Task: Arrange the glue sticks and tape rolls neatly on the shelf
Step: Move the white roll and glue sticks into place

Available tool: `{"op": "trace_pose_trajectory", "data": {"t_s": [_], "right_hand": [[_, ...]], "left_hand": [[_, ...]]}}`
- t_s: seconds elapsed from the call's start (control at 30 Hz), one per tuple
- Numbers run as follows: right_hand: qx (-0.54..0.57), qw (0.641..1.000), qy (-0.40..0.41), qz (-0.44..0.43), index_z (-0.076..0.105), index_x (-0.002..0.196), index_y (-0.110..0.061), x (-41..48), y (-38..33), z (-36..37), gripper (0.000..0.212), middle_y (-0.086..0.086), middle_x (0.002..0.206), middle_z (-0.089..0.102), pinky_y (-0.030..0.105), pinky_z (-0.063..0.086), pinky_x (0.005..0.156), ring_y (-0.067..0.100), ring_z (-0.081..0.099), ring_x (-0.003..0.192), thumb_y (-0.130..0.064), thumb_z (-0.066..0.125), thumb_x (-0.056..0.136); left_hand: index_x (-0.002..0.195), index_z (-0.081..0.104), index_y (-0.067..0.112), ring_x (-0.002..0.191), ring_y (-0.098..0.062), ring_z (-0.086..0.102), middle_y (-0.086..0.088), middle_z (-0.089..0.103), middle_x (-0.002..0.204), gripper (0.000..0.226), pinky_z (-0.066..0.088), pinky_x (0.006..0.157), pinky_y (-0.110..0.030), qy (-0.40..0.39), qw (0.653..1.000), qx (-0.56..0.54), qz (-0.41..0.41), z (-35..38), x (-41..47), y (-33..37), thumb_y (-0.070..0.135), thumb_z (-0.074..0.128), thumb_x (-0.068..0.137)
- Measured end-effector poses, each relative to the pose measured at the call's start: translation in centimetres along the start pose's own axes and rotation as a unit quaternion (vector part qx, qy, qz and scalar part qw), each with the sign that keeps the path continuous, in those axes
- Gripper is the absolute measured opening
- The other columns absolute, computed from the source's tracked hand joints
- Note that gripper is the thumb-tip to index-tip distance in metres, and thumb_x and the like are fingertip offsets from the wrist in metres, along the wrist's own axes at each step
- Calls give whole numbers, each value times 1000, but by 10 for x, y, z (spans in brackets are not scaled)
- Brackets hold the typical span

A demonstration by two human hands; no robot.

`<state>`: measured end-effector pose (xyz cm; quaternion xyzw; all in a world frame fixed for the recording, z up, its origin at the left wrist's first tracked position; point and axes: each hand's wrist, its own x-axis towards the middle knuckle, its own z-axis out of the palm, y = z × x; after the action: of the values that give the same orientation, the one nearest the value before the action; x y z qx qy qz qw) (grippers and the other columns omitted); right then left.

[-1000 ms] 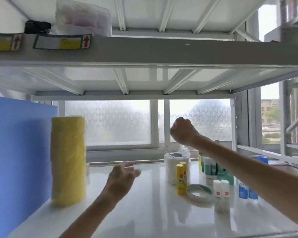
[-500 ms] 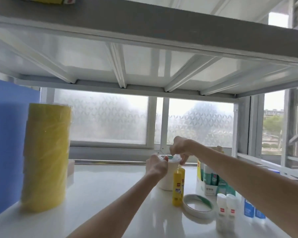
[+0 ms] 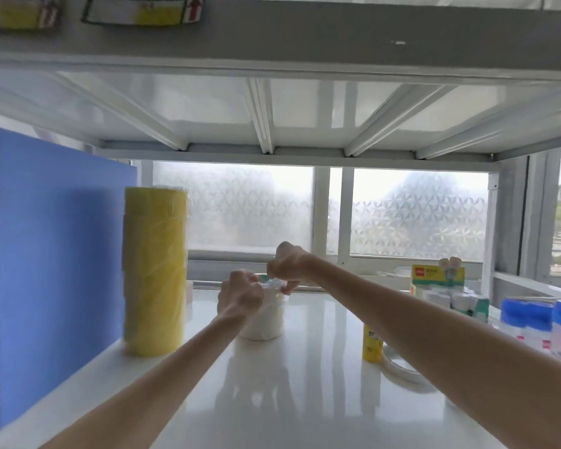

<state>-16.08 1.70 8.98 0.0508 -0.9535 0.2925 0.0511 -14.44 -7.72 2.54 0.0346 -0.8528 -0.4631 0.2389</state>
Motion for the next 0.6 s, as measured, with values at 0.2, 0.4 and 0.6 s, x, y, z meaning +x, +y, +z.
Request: {"op": "trace_pose_trajectory", "data": {"t_s": [0.2,0.4,0.6], "right_hand": [[-5,998,-9,-57,51,88,-2,-16,-38,28,15,20,91,60,24,47,49,34,69,70,-14,42,88],[-22,994,22,-105,48,84,-6,-38,-36,31,8,13,92,54,29,40,62,28,50,78,-12,45,88],[-56,979,154,-121,44,59,-7,-88,1,-47,15,10,70,52,26,42,51,26,54,66,-5,42,74]], "left_hand": [[124,61,11,114,-33,57,-17,61,129,34,45,93,-33,18,999,26,-36,-41,9,-29,9,43,95],[109,57,14,106,-33,57,-13,60,108,19,44,88,-35,5,998,52,-18,-54,6,-41,15,40,99],[130,47,8,115,-33,57,-15,58,129,34,45,92,-39,138,970,64,189,-52,-42,-21,9,46,96]]}}
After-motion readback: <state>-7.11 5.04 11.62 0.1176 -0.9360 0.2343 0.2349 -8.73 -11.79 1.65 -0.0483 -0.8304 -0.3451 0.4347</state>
